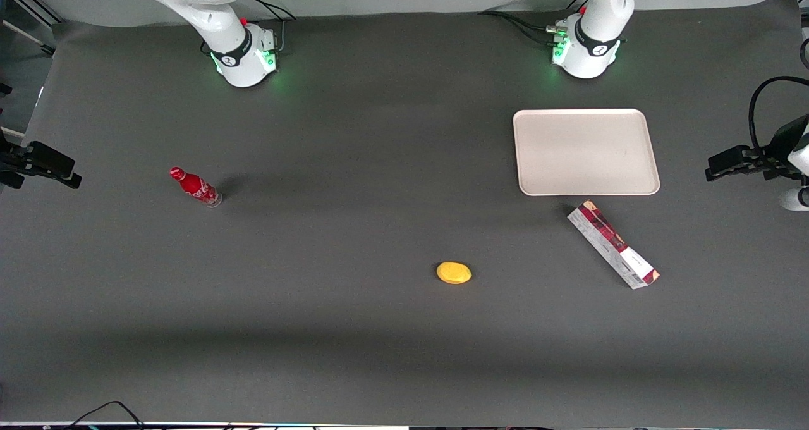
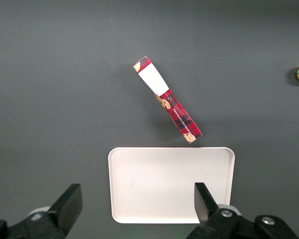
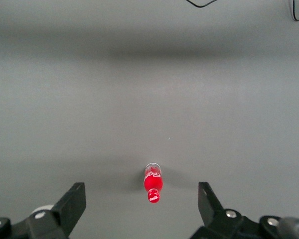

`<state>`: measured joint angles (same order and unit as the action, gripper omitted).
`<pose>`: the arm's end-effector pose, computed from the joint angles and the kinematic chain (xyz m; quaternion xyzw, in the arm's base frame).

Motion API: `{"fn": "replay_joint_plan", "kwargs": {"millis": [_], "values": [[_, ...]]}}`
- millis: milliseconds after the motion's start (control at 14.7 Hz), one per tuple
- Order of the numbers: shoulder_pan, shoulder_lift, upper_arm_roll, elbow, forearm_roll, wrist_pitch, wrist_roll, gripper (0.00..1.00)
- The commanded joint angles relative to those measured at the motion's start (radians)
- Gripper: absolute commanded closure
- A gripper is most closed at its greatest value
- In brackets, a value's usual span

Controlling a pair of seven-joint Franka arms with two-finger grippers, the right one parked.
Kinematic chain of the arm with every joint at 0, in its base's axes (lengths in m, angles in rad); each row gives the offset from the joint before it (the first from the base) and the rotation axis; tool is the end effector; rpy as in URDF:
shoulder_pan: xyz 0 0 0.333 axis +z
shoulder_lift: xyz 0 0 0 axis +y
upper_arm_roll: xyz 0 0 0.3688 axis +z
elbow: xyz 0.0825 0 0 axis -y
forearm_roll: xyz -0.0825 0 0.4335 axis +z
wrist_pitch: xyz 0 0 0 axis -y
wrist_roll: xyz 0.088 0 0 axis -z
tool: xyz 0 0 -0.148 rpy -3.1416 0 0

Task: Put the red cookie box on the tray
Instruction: 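Move the open left gripper down over the red plaid cookie box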

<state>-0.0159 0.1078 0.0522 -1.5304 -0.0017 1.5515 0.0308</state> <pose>0.6342 0.0211 0.5889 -0.9991 -0.0027 0.0433 0.0005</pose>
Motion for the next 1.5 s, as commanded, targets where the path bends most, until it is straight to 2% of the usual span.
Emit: {"fn": "replay_joint_plan", "kwargs": {"millis": [0, 409, 545, 682, 886, 1023, 1159, 1432], "values": [[-0.006, 0.009, -0.006, 0.023, 0.02, -0.027, -0.002, 0.0], [-0.006, 0.006, -0.009, 0.029, 0.016, -0.033, -0.025, 0.0], [-0.006, 0.015, -0.04, 0.024, 0.011, -0.037, -0.14, 0.0], [-0.006, 0.048, -0.097, 0.001, 0.019, -0.022, -0.337, 0.0], [-0.007, 0.124, -0.109, -0.014, 0.02, 0.01, -0.466, 0.0], [-0.007, 0.142, -0.109, -0.101, 0.025, 0.105, -0.489, 0.0], [-0.006, 0.162, -0.104, -0.232, 0.054, 0.279, -0.489, 0.0], [-0.004, 0.263, -0.101, -0.324, 0.069, 0.481, -0.485, 0.0]]}}
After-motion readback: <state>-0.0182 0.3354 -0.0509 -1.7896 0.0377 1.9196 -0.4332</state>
